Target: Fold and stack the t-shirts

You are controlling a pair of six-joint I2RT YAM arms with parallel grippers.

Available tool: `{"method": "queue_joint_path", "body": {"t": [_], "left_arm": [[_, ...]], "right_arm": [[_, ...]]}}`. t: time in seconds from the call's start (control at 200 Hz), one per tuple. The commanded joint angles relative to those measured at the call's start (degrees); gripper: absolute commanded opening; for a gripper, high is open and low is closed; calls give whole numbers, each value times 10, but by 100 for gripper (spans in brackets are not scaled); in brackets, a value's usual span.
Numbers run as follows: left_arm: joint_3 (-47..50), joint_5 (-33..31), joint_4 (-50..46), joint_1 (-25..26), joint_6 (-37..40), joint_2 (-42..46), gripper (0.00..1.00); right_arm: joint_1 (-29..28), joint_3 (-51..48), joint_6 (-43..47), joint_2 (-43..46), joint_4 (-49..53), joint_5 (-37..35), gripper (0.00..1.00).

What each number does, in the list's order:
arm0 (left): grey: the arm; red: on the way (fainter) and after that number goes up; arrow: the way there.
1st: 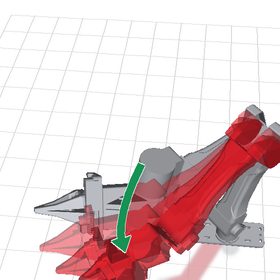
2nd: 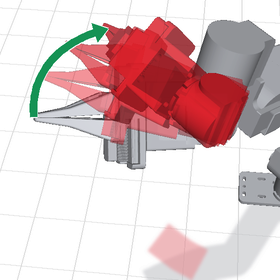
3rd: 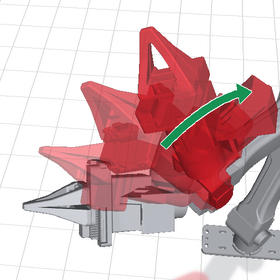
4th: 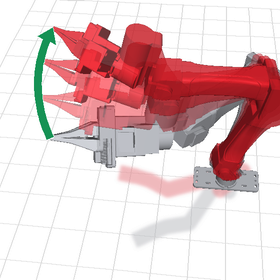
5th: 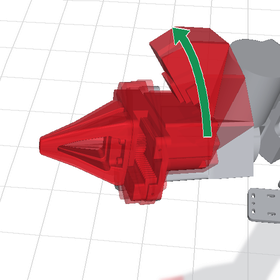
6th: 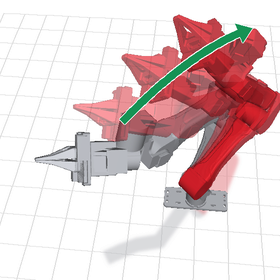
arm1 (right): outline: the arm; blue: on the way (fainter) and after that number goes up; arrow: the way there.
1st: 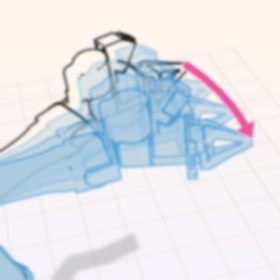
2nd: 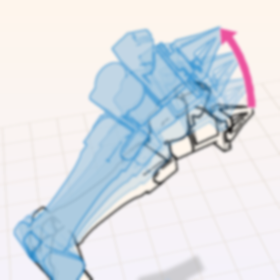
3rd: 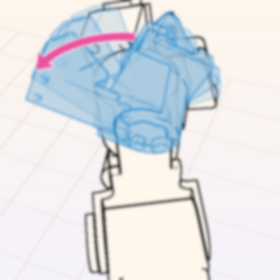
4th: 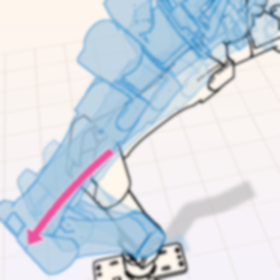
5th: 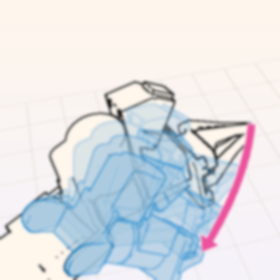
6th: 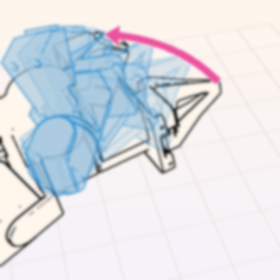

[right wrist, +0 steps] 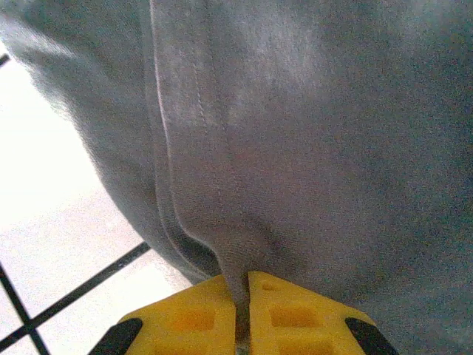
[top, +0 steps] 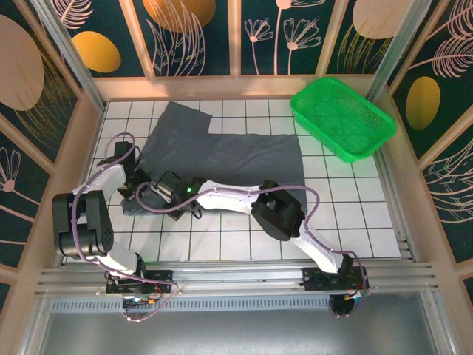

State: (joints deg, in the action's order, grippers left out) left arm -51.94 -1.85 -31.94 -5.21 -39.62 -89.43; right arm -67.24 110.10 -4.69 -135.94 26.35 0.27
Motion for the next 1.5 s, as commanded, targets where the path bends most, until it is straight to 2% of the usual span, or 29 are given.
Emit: {"method": "queue_joint_path", "body": {"t": [0.0, 0.055, 0.145, 0.335, 0.455, 0.671, 0.801, 1.026, 1.441, 1.496], "left_arm": [[-13, -4, -10, -4, 12, -4, 3], [-16, -4, -10, -4, 11, -5, 3], [-18, -2, -9, -4, 12, -7, 3], [-18, 2, -7, -4, 10, -10, 3], [-19, 1, -8, -4, 10, -10, 3], [-23, 1, -9, -4, 10, -13, 2], [-35, 13, -16, -4, 5, -22, 0], [-130, 48, -24, -6, -20, -58, 0], [-258, 166, 48, -11, -110, -201, 0], [-268, 179, 56, -12, -116, -220, 7]], "right_arm": [[14, 17, -17, -2, 24, 45, 13], [24, 18, -27, -3, 30, 81, 16], [39, 14, -40, -3, 30, 132, 16], [54, 26, -51, -13, 35, 176, 21], [58, 26, -55, -16, 36, 174, 19], [58, 21, -54, -5, 28, 165, 0], [72, 15, -70, 19, 10, 156, 0], [124, 14, -102, 59, -14, 153, 0], [222, 125, -152, -11, 6, 169, 0], [232, 143, -164, -24, 12, 173, 10]]}}
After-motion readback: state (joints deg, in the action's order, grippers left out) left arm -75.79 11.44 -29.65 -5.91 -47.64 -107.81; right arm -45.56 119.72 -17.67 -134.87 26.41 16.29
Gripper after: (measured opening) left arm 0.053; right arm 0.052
